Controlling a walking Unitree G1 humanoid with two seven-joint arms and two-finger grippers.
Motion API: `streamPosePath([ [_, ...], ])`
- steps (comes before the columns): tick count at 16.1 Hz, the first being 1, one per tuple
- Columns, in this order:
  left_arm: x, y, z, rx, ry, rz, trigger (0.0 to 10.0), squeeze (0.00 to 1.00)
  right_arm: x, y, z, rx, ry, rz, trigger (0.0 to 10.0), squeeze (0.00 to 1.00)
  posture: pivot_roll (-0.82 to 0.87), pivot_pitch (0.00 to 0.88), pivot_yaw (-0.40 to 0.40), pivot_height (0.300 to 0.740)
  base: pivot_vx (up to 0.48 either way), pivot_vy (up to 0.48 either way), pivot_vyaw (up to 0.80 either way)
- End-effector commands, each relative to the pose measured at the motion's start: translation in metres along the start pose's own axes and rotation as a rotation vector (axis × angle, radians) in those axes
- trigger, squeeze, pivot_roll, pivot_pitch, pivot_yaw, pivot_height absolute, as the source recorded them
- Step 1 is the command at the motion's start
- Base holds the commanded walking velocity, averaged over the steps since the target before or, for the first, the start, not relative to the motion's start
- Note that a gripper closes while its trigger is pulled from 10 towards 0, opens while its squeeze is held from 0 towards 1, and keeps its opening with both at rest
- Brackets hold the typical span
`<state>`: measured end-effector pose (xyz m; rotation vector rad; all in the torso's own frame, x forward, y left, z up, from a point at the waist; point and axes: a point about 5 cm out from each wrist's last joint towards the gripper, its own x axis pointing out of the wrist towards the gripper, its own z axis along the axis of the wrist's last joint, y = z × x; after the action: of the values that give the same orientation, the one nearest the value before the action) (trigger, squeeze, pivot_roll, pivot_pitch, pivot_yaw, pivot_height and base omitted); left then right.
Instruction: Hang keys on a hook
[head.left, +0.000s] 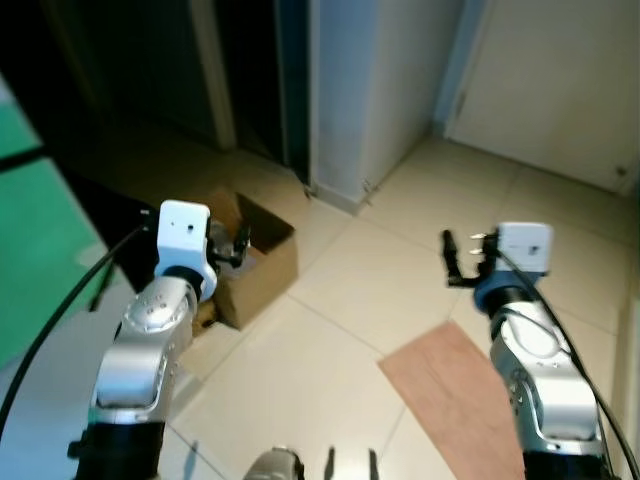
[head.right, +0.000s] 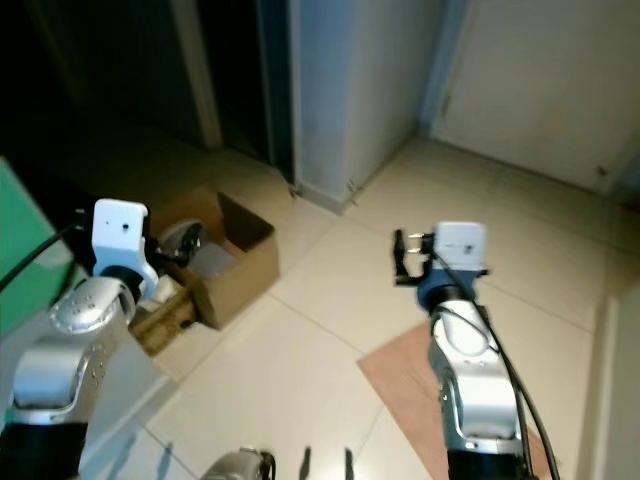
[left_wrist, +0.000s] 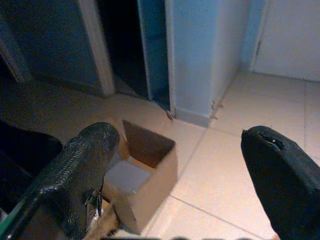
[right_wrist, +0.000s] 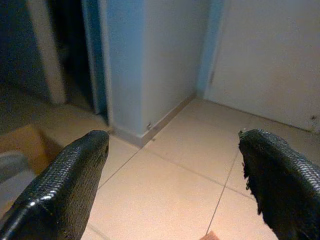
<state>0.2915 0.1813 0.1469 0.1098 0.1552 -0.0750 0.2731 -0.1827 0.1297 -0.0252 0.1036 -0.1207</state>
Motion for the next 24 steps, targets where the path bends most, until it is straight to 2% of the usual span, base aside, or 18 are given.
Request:
streamPosePath([
  [1,0.003,0.002,-0.001,0.017,0.019,0.006,10.0,1.00,-0.001,-0.008,-0.002,-0.014,0.016,-0.057,10.0,1.00,-0.14,0.000,0.025,0.740,0.000,0.000,0.80],
  [2,0.003,-0.002,-0.002,0.030,0.028,-0.016,10.0,0.00,-0.004,-0.010,-0.004,-0.008,0.032,-0.063,10.0,1.00,-0.14,0.000,0.025,0.740,0.000,0.000,0.80],
  [5,0.003,-0.004,0.000,0.050,0.002,0.001,10.0,0.00,-0.007,-0.008,-0.003,-0.036,0.029,-0.053,10.0,1.00,-0.15,0.000,0.032,0.740,0.000,0.000,0.80],
  [10,0.007,-0.004,0.000,0.051,-0.004,0.009,10.0,0.00,-0.001,-0.006,-0.001,-0.033,0.032,-0.050,10.0,1.00,-0.14,0.000,0.014,0.740,0.000,0.000,0.80],
  [15,0.006,-0.003,-0.001,0.046,-0.008,0.034,10.0,0.00,0.005,-0.002,0.000,-0.039,0.039,-0.013,10.0,1.00,-0.11,0.000,-0.026,0.740,0.000,0.325,0.80],
  [18,0.002,-0.002,-0.001,0.050,-0.023,0.034,10.0,0.00,0.003,0.000,-0.003,-0.033,0.048,-0.004,10.0,1.00,-0.10,0.000,-0.026,0.740,0.000,0.214,0.80],
  [20,-0.003,0.002,-0.002,0.080,-0.013,0.027,10.0,0.00,-0.002,0.004,-0.013,0.000,0.077,-0.012,10.0,1.00,-0.07,0.000,-0.018,0.740,0.000,0.000,0.80],
  [24,-0.007,0.007,-0.004,0.056,-0.010,0.031,10.0,0.00,-0.007,0.011,-0.019,0.015,0.093,0.018,10.0,1.00,-0.06,0.000,-0.020,0.740,0.069,0.000,0.80],
])
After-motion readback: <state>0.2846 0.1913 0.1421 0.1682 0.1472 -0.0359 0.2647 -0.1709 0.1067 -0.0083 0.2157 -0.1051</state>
